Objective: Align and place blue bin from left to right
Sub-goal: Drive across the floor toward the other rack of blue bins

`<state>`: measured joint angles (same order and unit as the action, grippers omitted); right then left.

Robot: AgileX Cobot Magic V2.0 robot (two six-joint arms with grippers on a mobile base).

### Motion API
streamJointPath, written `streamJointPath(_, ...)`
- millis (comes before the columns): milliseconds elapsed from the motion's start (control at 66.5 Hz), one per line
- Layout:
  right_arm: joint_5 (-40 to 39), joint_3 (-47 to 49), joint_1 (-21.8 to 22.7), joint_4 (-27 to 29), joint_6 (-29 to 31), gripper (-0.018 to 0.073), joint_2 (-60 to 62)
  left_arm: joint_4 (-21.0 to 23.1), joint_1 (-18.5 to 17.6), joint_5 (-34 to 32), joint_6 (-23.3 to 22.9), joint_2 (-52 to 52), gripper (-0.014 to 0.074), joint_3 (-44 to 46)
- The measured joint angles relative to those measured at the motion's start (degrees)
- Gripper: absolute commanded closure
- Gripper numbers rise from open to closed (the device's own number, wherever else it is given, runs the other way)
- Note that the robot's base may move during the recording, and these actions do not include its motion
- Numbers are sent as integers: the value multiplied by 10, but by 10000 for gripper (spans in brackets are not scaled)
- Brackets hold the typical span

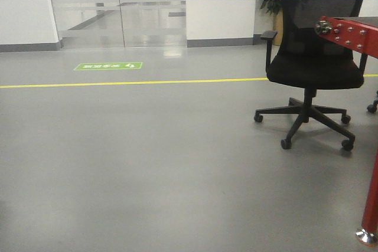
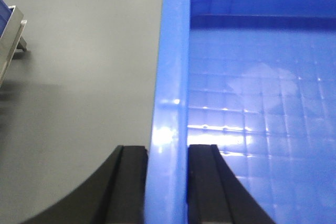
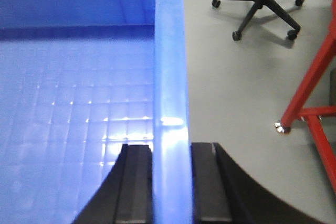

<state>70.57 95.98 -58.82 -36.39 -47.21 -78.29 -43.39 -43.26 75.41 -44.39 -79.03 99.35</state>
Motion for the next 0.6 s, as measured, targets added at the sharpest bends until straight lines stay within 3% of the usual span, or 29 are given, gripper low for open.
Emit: streamJointPath(602,-8,0,0,-1,-1,721,0,-6,0,0,0,0,707,0)
